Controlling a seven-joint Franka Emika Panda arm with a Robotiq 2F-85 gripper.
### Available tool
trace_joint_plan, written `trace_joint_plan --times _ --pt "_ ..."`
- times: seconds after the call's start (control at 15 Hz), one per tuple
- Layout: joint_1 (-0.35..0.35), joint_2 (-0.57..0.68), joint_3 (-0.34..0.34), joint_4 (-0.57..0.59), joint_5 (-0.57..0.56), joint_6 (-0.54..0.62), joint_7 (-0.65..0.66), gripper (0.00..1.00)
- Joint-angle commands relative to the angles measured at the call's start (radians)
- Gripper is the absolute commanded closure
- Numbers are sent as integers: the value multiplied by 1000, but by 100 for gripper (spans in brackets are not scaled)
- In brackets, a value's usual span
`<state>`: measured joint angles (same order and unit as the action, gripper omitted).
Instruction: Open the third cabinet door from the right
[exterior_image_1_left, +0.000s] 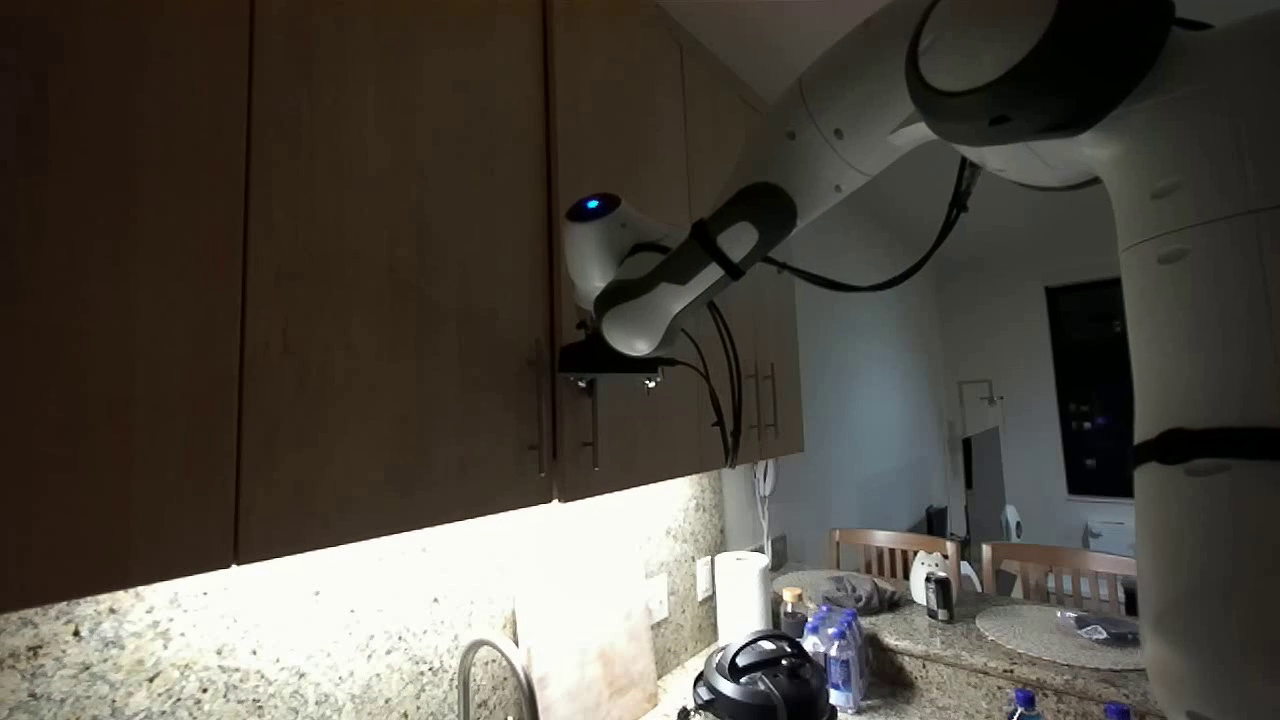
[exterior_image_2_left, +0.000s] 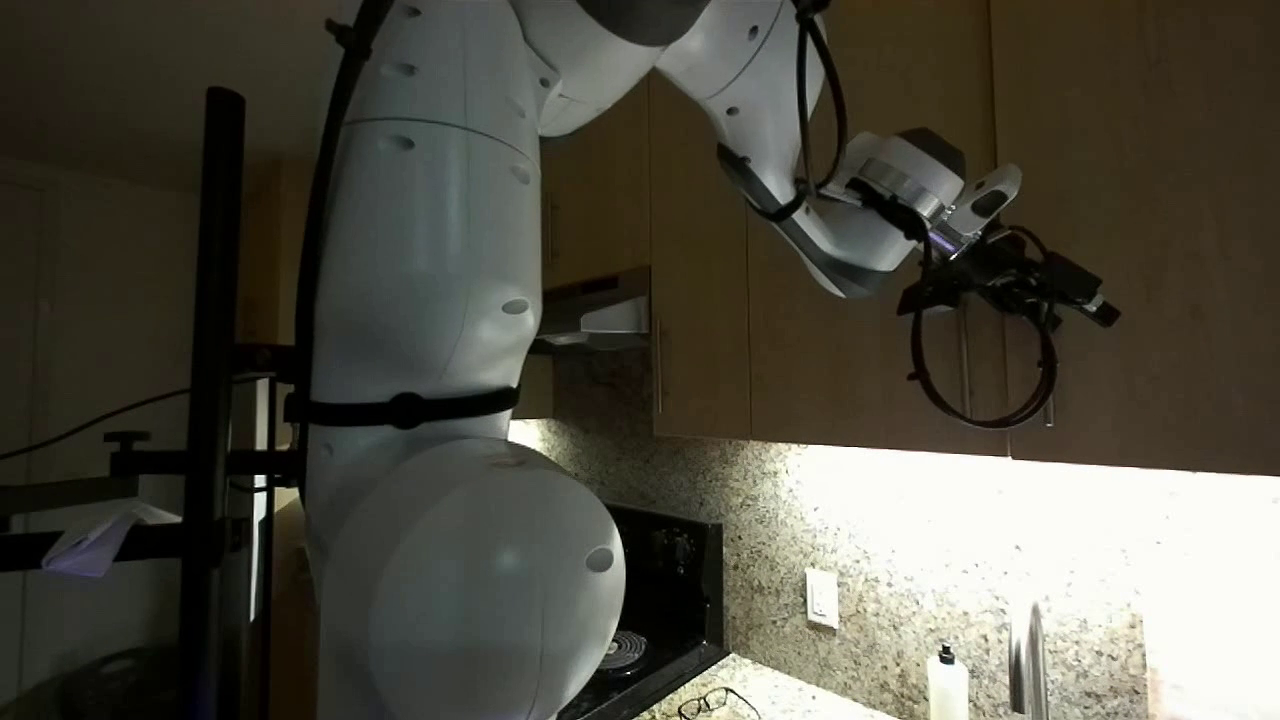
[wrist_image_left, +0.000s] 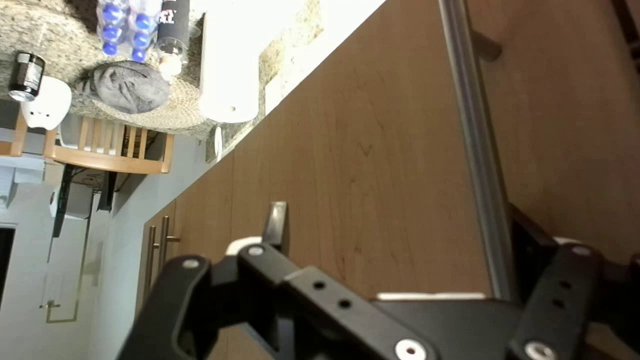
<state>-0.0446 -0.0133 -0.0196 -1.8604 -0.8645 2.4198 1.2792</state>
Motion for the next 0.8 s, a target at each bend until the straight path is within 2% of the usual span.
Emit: trace_joint_plan --times 0.0,0.2,0.73 --pt "-35 -118 -36 -130 -43 -63 84 0" --pt "-46 -159 -35 -176 -44 -58 95 0" --pt "-78 -271 -65 -317 -17 88 -5 0"
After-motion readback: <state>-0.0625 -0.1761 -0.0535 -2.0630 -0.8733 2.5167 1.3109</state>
